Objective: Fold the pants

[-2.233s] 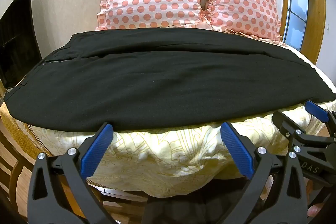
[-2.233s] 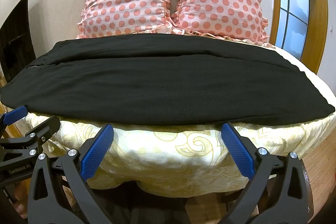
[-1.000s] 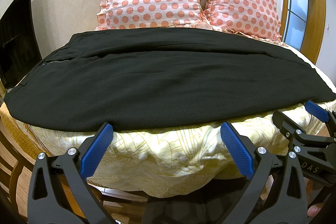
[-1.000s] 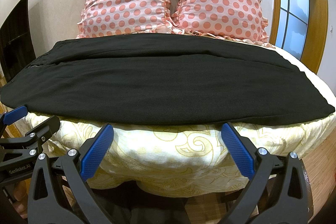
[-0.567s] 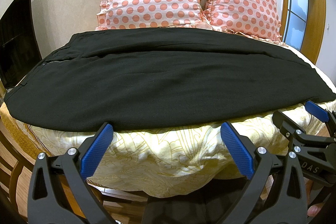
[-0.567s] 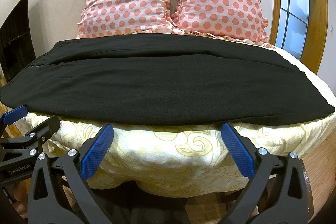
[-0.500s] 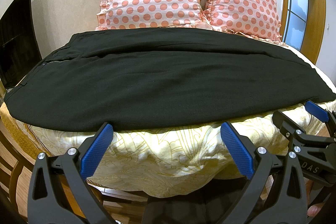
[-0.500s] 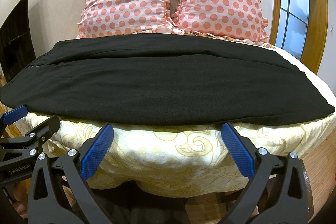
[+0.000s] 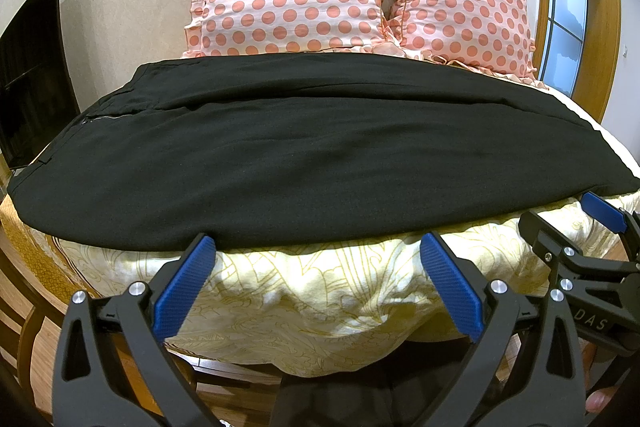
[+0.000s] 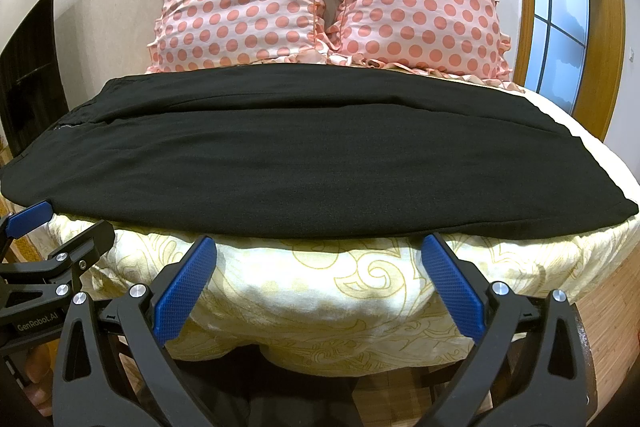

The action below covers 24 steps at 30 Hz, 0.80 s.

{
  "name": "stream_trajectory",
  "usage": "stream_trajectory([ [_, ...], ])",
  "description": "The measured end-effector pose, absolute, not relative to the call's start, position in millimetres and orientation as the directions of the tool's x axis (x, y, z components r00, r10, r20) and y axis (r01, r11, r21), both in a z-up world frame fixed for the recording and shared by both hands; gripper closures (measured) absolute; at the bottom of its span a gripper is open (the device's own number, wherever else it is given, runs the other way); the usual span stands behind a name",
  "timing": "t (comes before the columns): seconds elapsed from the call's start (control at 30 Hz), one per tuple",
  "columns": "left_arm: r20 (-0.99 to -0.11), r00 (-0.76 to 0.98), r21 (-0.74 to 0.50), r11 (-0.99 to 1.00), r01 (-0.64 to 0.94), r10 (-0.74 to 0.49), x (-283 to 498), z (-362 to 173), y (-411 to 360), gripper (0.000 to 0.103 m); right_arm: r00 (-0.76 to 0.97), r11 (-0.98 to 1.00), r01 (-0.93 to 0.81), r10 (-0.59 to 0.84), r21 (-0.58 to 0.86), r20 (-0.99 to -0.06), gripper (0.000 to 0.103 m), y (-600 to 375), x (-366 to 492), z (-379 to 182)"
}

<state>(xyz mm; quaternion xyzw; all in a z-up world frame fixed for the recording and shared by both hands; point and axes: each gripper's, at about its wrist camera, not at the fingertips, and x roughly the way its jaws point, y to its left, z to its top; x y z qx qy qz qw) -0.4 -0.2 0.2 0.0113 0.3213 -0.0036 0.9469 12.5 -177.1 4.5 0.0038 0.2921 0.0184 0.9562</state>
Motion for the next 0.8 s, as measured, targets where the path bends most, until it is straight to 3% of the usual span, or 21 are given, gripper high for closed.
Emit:
stream_trajectory([
  [0.57,-0.618,0.786,0.019,1.0,0.017,-0.002,-2,3,0,0.002,0.828,0.999,-0.049,0.05,0.017,-0.559,0.001,-177,15,-5],
  [0.7,-0.639,0.769,0.013,0.999,0.048,-0.029,-3,10,5,0.002,0.816,0.992,-0.117,0.125,0.049,-0.564,0.001,-187,13,-6],
  [0.8,-0.591,0.804,0.0,0.997,0.081,-0.066,-18,22,10,0.002,0.82,0.981,-0.148,0.193,0.126,-0.539,0.001,-207,5,4],
])
